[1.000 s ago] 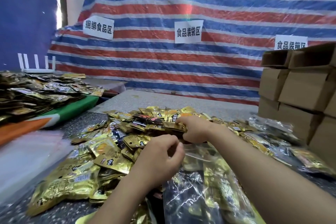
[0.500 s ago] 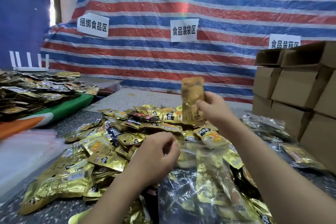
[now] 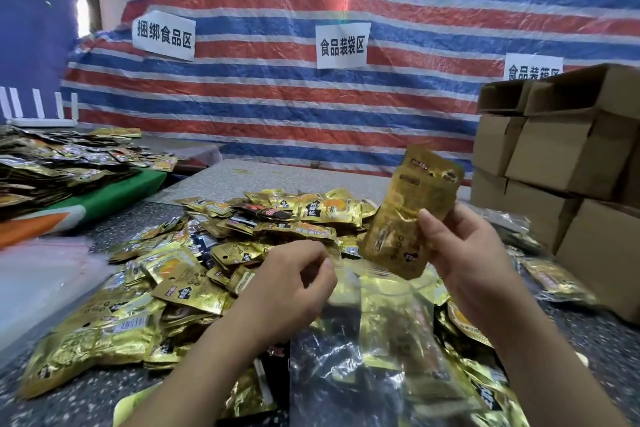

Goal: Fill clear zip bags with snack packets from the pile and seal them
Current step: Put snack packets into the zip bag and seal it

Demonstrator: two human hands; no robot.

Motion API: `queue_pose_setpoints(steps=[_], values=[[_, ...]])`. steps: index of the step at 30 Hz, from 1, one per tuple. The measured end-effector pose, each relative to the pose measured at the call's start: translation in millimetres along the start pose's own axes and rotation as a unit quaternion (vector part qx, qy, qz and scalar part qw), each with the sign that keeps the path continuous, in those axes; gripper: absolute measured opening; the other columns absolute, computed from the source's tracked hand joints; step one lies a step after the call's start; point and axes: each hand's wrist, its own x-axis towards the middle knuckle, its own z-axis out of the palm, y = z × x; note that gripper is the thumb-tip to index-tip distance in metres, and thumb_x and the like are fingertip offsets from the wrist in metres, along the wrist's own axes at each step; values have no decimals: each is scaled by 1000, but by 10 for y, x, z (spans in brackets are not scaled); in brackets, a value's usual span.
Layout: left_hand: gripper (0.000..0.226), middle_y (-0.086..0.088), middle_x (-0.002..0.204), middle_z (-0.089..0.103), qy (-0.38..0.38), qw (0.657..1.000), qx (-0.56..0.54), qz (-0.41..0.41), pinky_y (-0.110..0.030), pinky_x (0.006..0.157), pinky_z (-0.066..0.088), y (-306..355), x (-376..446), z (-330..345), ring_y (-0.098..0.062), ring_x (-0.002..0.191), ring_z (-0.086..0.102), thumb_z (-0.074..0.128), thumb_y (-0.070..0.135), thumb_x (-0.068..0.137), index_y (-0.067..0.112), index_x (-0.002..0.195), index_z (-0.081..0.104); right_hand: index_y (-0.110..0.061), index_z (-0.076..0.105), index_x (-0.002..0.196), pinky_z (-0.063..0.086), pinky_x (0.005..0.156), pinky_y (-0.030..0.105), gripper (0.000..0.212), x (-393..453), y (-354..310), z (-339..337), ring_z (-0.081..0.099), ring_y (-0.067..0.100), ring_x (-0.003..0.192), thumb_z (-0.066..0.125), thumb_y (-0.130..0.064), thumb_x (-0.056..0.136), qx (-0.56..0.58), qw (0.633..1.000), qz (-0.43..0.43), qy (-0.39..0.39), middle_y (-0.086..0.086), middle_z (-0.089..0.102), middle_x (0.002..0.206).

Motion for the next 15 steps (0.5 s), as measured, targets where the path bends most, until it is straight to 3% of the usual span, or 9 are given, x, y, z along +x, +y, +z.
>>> queue_pose_setpoints(steps=[3,6,9,12,15], values=[[31,8,57,46,3,1000,-2,8,-12,53,32,39,19,-10,-4,56,44,44,39,86,19,63,51,-35,75,102,57,77,22,26,-81,6,23,72,15,98,73,-38,76,-85,994,-36,-52,-1,76,105],[35,1,58,47,-4,1000,-9,10,-13,51,30,91,16,0,-5,54,41,44,38,86,13,63,51,-33,71,105,56,78,19,28,-140,15,-32,73,14,98,68,-32,78,-133,987,-43,-78,-5,76,106],[31,4,64,50,-8,999,-32,20,-12,50,30,132,-13,16,-4,53,42,45,34,87,17,62,50,-38,72,104,56,79,19,25,-199,23,-41,72,14,99,67,-30,81,-118,988,-62,-80,-5,76,106],[37,0,60,50,-17,999,-40,19,-13,51,30,140,-27,35,-8,54,42,45,36,87,8,64,54,-29,72,104,55,75,17,22,-203,45,-27,73,10,95,66,-26,83,-59,993,-91,-51,-5,77,103],[38,-1,58,48,-16,998,-53,15,-14,51,30,162,-26,37,-12,54,42,45,35,88,7,64,53,-27,71,105,57,76,20,24,-206,31,-59,73,12,94,68,-26,81,-98,990,-71,-70,-4,77,102]])
